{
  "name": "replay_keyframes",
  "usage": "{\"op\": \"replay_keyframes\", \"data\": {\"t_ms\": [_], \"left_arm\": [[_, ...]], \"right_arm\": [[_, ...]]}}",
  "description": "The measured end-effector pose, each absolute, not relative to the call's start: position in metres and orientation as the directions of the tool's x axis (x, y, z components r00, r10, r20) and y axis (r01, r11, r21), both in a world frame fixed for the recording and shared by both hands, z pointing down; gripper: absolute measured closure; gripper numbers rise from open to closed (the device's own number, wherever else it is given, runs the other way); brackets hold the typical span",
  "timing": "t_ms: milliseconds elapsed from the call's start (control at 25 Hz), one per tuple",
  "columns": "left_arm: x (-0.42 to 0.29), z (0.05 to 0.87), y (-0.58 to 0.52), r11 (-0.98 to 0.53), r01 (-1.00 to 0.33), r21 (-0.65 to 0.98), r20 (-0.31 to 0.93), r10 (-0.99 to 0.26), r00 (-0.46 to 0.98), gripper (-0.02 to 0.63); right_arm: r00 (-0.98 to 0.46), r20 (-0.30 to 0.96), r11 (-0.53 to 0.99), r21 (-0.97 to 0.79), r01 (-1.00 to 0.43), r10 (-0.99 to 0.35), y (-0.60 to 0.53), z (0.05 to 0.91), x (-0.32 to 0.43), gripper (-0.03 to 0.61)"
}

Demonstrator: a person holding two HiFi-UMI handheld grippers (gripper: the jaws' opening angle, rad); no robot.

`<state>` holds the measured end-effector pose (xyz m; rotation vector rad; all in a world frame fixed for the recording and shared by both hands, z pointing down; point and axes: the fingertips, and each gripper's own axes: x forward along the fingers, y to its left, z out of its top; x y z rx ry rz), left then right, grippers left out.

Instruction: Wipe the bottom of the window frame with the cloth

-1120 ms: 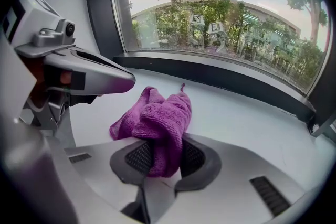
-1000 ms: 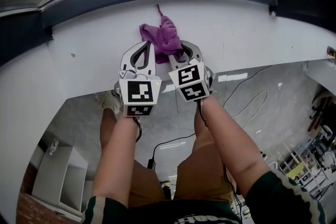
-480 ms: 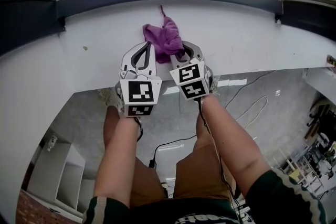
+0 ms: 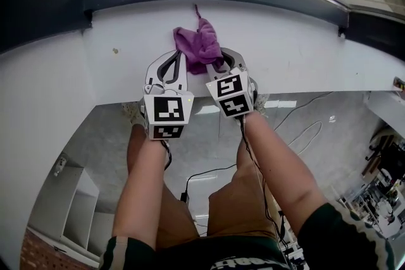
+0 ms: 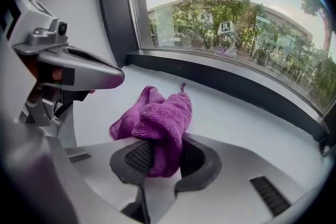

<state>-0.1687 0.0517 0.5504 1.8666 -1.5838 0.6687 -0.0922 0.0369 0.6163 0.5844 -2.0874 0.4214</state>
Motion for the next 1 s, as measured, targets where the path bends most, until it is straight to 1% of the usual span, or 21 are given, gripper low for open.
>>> {"op": "replay_keyframes", "data": {"t_ms": [480,720,1000], "left_arm": [[-0.189,0.556,0.067,-0.075,-0.990,0.122,0.713,-0.688,0.140,0.604],[-0.199,0.557,0.079,-0.058,-0.991,0.122,0.717,-0.685,0.129,0.604],[-0.231,0.561,0.094,0.011,-0.993,0.117,0.724,-0.686,0.078,0.604]], "right_arm": [[-0.476,0.846,0.840,-0.065,-0.538,-0.239,0.041,0.617,-0.109,0.476],[-0.499,0.835,0.849,-0.078,-0.523,-0.231,0.052,0.616,-0.132,0.476],[-0.523,0.824,0.869,-0.082,-0.489,-0.217,0.065,0.615,-0.159,0.476]]}}
